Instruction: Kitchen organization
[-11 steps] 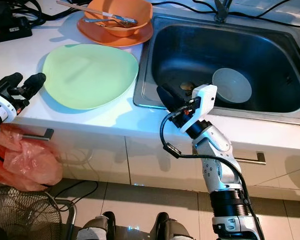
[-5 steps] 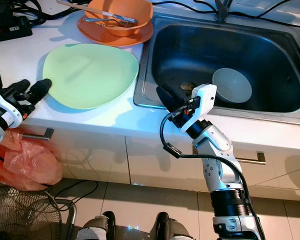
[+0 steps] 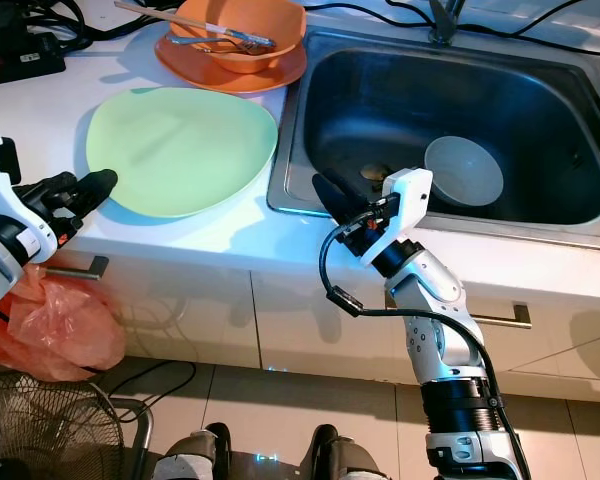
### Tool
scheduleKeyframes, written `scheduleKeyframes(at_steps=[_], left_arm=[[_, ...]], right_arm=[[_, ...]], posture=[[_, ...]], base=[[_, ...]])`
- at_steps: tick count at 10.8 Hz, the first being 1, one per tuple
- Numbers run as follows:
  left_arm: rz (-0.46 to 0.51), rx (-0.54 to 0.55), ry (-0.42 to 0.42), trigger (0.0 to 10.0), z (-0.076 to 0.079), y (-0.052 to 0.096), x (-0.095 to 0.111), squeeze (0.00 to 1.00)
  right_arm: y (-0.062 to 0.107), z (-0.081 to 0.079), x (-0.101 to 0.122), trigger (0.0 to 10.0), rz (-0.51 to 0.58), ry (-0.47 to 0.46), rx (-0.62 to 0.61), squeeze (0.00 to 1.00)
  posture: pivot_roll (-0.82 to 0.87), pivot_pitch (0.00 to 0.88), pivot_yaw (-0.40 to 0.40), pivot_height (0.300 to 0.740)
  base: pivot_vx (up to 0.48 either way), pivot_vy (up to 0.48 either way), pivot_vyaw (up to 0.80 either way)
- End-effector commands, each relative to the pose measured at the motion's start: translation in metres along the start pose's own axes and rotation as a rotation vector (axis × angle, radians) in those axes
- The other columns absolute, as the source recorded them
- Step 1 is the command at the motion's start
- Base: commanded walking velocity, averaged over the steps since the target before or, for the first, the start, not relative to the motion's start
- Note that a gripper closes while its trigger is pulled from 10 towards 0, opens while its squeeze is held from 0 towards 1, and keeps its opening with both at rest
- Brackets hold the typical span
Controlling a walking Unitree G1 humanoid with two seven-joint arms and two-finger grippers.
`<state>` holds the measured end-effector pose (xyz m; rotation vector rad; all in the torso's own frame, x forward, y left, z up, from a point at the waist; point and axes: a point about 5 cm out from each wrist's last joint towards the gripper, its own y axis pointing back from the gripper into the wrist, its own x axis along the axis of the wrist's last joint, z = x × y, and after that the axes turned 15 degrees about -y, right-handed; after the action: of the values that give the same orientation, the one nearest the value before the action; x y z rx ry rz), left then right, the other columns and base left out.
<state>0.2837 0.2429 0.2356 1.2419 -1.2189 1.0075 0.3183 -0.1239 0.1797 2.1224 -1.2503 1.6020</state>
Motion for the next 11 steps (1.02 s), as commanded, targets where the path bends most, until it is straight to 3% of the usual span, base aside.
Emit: scheduleKeyframes(at_steps=[1,5,9,11], left_arm=[[-0.043,-0.012,0.016,10.0,0.004,-0.003,-0.007,0.0],[-0.049,-0.061,0.14,10.0,0.015,-0.01,-0.014,0.0],[-0.055,-0.052,0.156,10.0,0.02,-0.017,-0.015,0.0],[-0.049,-0.035,0.214,10.0,0.026,-0.029,-0.014,0.0]], right_arm=[[0.006,0.004,-0.008,10.0,-0.035,-0.015,-0.026,0.0],[0.008,0.002,-0.009,10.0,-0.04,-0.011,-0.027,0.0],[0.007,0.001,-0.009,10.0,-0.042,-0.008,-0.021,0.0],[0.006,0.001,-0.009,10.0,-0.041,-0.009,-0.019,0.0]], posture=[[0.21,0.199,-0.062,0.74],[0.2,0.201,-0.061,0.74],[0.2,0.204,-0.062,0.74],[0.19,0.202,-0.06,0.74]], base=[[0.0,0.0,0.0],[0.0,0.0,0.0],[0.0,0.0,0.0],[0.0,0.0,0.0]])
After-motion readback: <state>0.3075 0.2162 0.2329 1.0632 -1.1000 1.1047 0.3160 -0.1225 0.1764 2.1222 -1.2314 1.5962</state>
